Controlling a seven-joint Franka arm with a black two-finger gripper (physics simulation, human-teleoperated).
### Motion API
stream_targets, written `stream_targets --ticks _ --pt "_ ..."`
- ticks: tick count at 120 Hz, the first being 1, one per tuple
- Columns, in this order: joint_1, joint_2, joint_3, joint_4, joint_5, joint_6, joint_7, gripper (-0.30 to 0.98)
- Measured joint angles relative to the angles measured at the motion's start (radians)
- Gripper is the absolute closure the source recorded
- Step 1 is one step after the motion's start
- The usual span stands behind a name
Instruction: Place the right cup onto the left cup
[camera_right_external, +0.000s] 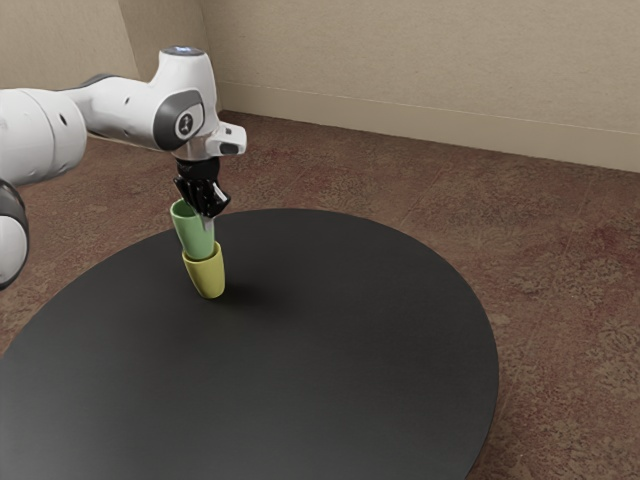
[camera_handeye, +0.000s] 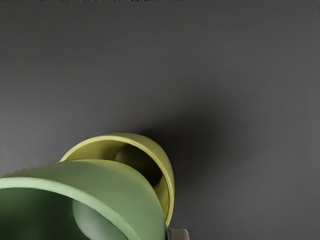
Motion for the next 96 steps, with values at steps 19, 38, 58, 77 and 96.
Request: stream_targets --ticks 19,38,58,77,96 --pt "0.000 0.007 0.000 -0.001 0.000 0.009 0.007 0.78" --pt "0.000 0.014 0.000 -0.002 0.000 0.020 0.013 0.78" --pt "0.000 0.020 0.000 -0.003 -0.001 0.025 0.018 0.75" --pt "0.000 0.026 0.000 -0.003 -0.003 0.028 0.024 0.65" --pt "0.000 0.030 0.000 -0.005 -0.004 0.033 0.029 0.52"
